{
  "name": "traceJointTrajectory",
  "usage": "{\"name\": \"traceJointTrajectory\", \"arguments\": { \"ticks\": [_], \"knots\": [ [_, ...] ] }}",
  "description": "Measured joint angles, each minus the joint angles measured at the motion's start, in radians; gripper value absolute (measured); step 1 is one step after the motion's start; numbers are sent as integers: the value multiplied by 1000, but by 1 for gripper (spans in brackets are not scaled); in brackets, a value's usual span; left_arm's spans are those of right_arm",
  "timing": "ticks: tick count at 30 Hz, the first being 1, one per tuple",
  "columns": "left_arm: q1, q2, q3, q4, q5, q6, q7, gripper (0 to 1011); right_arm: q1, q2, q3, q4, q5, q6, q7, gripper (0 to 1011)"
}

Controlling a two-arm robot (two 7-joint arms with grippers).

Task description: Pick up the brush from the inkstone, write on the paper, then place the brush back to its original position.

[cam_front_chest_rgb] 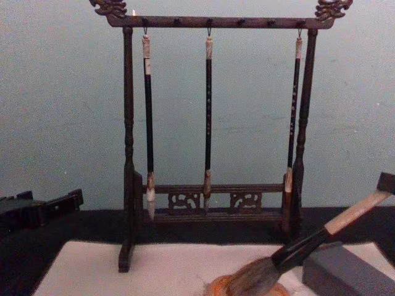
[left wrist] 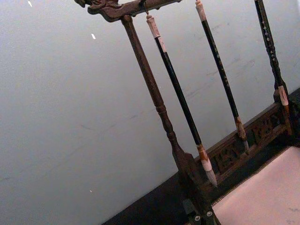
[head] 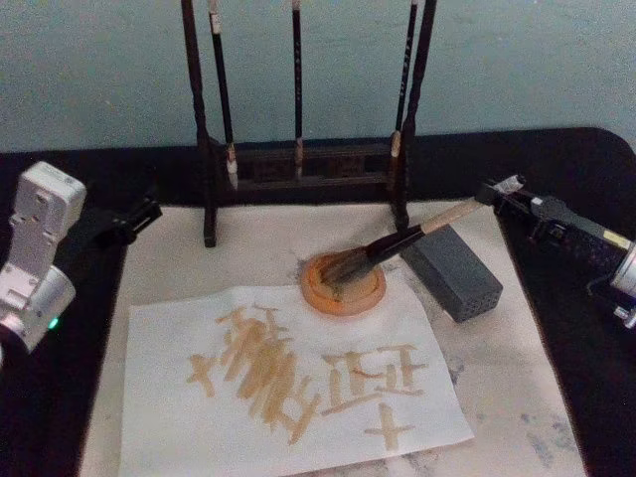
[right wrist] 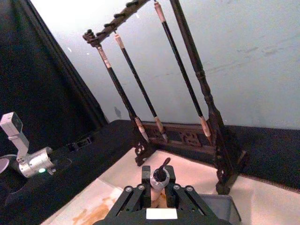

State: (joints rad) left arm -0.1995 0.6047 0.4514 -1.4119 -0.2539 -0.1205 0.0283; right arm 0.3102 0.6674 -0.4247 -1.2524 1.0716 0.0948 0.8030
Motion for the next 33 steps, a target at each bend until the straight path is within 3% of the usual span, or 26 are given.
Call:
{"name": "traceJointTrajectory", "arguments": {
  "ticks": [22,33],
  "knots": [
    [0,0,0,0,0,0,0,1002,28,-26,-6,89,4,6,11,168],
    [0,0,0,0,0,0,0,1002,27,-24,-6,85,3,5,10,168]
  ]
}}
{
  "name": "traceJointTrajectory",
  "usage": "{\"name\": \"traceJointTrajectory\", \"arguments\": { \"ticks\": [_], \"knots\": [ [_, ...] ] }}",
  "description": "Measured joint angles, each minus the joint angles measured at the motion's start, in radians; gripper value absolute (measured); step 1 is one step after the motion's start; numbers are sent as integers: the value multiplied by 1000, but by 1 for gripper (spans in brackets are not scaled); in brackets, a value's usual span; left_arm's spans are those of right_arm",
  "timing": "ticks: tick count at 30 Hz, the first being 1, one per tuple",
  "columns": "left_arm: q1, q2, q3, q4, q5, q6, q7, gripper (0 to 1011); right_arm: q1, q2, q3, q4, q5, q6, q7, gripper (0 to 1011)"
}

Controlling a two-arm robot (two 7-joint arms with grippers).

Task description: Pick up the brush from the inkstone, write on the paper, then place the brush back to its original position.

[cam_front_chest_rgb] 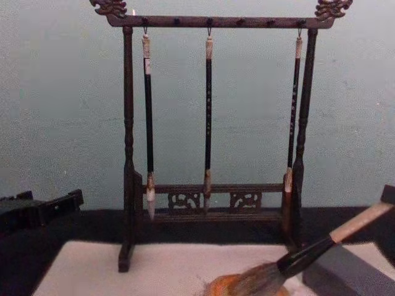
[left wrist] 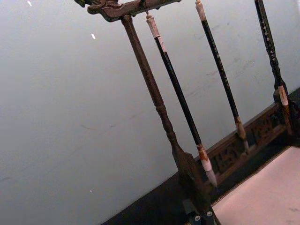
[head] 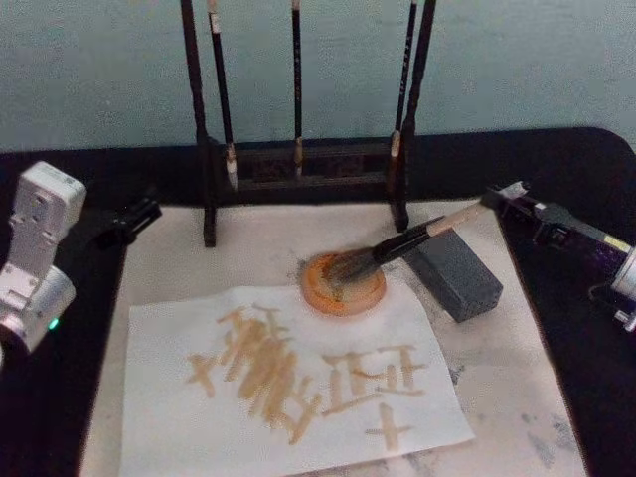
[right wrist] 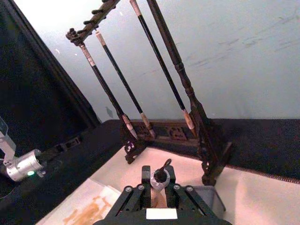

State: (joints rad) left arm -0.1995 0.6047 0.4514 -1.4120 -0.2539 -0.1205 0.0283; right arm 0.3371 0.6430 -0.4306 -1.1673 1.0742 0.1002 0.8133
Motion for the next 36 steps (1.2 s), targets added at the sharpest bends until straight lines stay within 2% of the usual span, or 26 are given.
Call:
{"name": "traceJointTrajectory", "arguments": {
  "ticks": [3,6,7,9,10,13,14,17,18,26,36],
  "knots": [
    [0,0,0,0,0,0,0,1002,-1,0,0,-1,0,0,0,237],
    [0,0,0,0,0,0,0,1002,-1,1,0,-2,-1,0,-1,394],
    [0,0,0,0,0,0,0,1002,-1,1,0,-2,-1,0,-1,394],
    [0,0,0,0,0,0,0,1002,-1,1,0,-2,-1,0,-1,460],
    [0,0,0,0,0,0,0,1002,-1,1,0,-2,-3,0,-4,524],
    [0,0,0,0,0,0,0,1002,0,-2,0,3,-7,3,-13,581],
    [0,0,0,0,0,0,0,1002,2,-4,0,8,-10,5,-19,645],
    [0,0,0,0,0,0,0,1002,5,-7,-1,15,-15,7,-23,700],
    [0,0,0,0,0,0,0,1002,7,-9,-1,22,-17,8,-25,773],
    [0,0,0,0,0,0,0,1002,7,-10,-1,29,-33,13,-42,994],
    [0,0,0,0,0,0,0,1002,0,-4,5,13,-51,29,-85,1008]
  ]
}}
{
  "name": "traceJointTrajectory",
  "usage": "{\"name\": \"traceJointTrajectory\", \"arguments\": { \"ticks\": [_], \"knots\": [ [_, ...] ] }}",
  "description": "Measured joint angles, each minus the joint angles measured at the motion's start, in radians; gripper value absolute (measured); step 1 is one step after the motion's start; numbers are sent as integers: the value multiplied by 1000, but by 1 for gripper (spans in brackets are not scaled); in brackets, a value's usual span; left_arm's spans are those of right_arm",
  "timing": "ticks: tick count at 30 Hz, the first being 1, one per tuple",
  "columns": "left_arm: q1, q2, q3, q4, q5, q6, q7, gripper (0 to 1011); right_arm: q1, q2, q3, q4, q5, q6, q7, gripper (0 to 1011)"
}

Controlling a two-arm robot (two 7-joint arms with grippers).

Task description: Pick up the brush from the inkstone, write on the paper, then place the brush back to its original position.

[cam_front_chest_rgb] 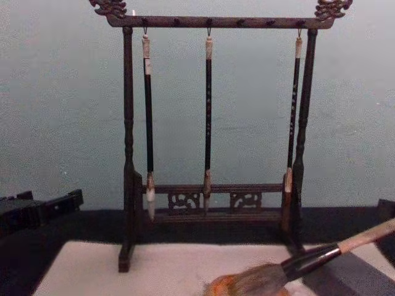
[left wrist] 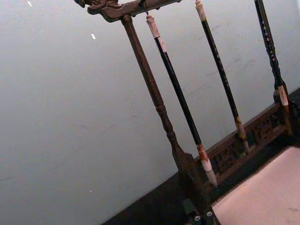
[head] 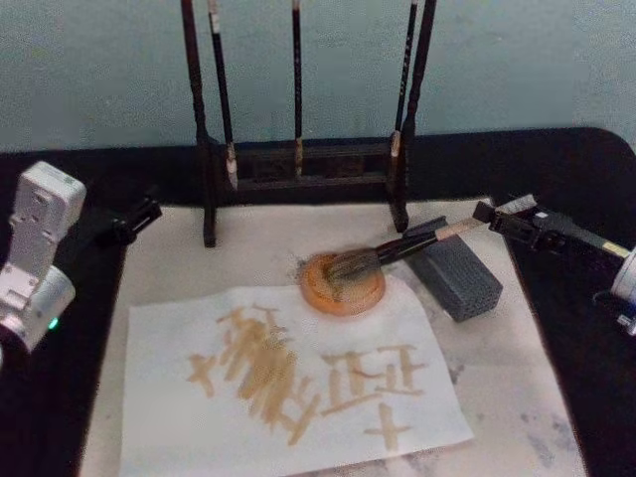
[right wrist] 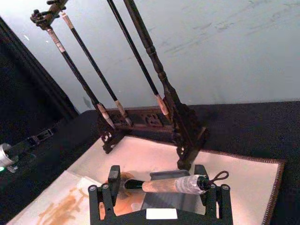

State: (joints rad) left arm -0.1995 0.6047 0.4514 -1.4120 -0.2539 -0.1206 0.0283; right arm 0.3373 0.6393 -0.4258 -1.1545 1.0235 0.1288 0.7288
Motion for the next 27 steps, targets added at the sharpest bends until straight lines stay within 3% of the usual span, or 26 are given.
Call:
{"name": "traceJointTrajectory", "arguments": {
  "ticks": [27],
  "knots": [
    [0,0,0,0,0,0,0,1000,-1,-7,16,25,-33,-1,-22,1008]
  ]
}}
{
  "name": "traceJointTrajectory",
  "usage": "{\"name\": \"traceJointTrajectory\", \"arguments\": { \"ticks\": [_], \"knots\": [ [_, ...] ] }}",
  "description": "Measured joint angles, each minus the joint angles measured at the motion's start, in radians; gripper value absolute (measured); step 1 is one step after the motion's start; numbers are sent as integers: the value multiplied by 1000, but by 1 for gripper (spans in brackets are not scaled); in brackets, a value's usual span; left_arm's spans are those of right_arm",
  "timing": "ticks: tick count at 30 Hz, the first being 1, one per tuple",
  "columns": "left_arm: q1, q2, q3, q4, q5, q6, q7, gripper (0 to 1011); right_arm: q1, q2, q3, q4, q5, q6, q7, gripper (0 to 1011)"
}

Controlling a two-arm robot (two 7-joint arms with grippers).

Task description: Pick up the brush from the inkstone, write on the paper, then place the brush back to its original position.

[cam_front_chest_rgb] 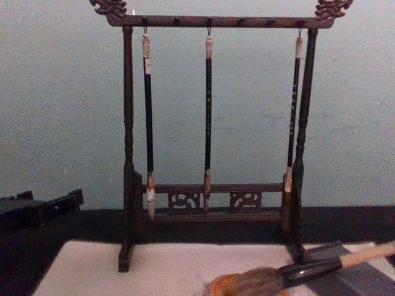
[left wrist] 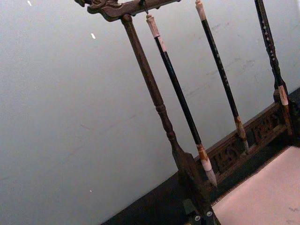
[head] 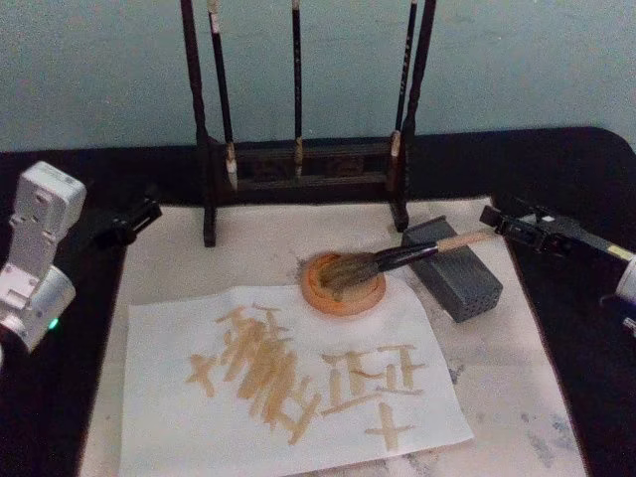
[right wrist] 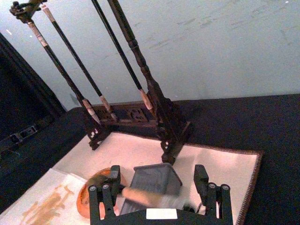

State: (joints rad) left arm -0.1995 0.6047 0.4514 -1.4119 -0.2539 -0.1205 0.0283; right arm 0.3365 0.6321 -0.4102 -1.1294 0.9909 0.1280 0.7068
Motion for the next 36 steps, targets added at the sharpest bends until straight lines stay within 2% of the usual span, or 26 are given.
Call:
{"name": "traceJointTrajectory", "arguments": {
  "ticks": [11,20,29,34,36],
  "knots": [
    [0,0,0,0,0,0,0,1002,5,-6,12,38,-11,-8,13,1008],
    [0,0,0,0,0,0,0,1002,-3,2,24,25,-21,-13,13,1008],
    [0,0,0,0,0,0,0,1002,-38,33,44,-42,-32,-22,-8,1008],
    [0,0,0,0,0,0,0,1002,-76,62,65,-111,-38,-38,-31,1008],
    [0,0,0,0,0,0,0,1002,-103,82,77,-160,-53,-54,-57,1008]
  ]
}}
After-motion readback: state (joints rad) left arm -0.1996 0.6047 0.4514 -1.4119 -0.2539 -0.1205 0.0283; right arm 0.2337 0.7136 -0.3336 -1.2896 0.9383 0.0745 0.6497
